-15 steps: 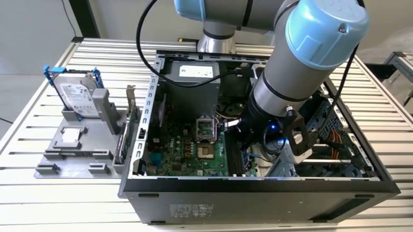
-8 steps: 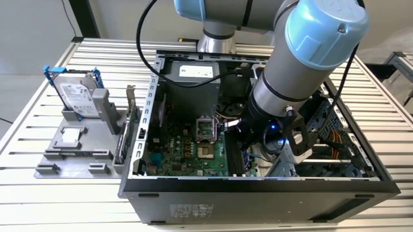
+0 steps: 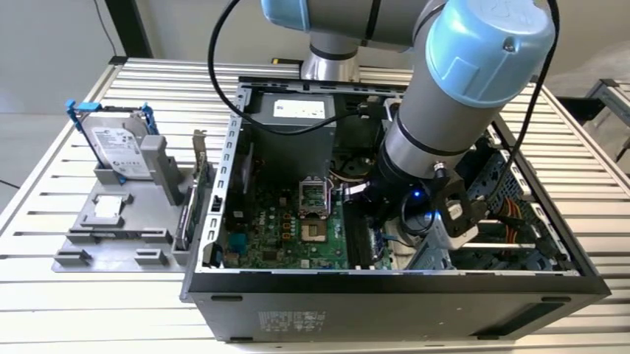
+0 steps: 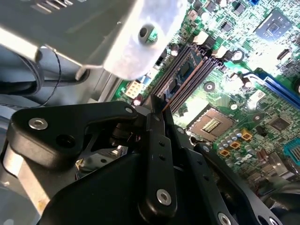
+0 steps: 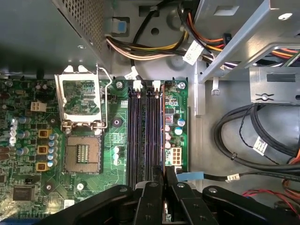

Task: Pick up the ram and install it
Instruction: 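Insert the ram into the slot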

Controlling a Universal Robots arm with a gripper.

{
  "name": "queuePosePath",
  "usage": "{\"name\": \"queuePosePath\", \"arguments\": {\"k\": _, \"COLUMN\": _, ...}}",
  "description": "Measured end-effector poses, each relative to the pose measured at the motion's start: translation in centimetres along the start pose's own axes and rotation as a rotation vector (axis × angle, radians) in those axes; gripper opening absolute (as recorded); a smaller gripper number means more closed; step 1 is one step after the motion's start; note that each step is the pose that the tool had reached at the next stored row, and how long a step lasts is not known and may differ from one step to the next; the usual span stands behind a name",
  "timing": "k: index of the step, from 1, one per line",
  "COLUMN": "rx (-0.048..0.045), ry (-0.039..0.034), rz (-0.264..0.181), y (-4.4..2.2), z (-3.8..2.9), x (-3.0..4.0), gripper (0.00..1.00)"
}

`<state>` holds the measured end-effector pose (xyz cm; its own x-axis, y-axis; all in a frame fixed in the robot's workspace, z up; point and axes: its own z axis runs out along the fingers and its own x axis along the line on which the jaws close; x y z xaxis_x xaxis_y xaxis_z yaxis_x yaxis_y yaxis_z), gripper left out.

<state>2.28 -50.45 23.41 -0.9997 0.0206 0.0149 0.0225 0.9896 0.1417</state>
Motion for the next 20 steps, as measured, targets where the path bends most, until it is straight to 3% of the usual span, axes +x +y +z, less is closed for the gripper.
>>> {"name": "queuePosePath", "arguments": {"k": 3, "rx": 0.0018, "ry": -0.0006, "rz": 0.001, "y": 0.01, "z": 0.01, "x": 0.0, "gripper": 0.0}}
{"name": "queuePosePath", "arguments": {"k": 5, "rx": 0.0126, "ry": -0.0017, "rz": 0.001, "y": 0.03, "z": 0.0, "x": 0.01, "gripper": 0.0}}
{"name": "queuePosePath", "arguments": {"k": 7, "rx": 0.03, "ry": -0.0028, "rz": 0.001, "y": 0.05, "z": 0.01, "x": 0.01, "gripper": 0.0}}
{"name": "queuePosePath", "arguments": {"k": 8, "rx": 0.0324, "ry": -0.0033, "rz": 0.001, "y": 0.05, "z": 0.03, "x": 0.0, "gripper": 0.0}}
{"name": "queuePosePath", "arguments": {"k": 20, "rx": 0.0325, "ry": -0.0033, "rz": 0.001, "y": 0.05, "z": 0.06, "x": 0.01, "gripper": 0.0}}
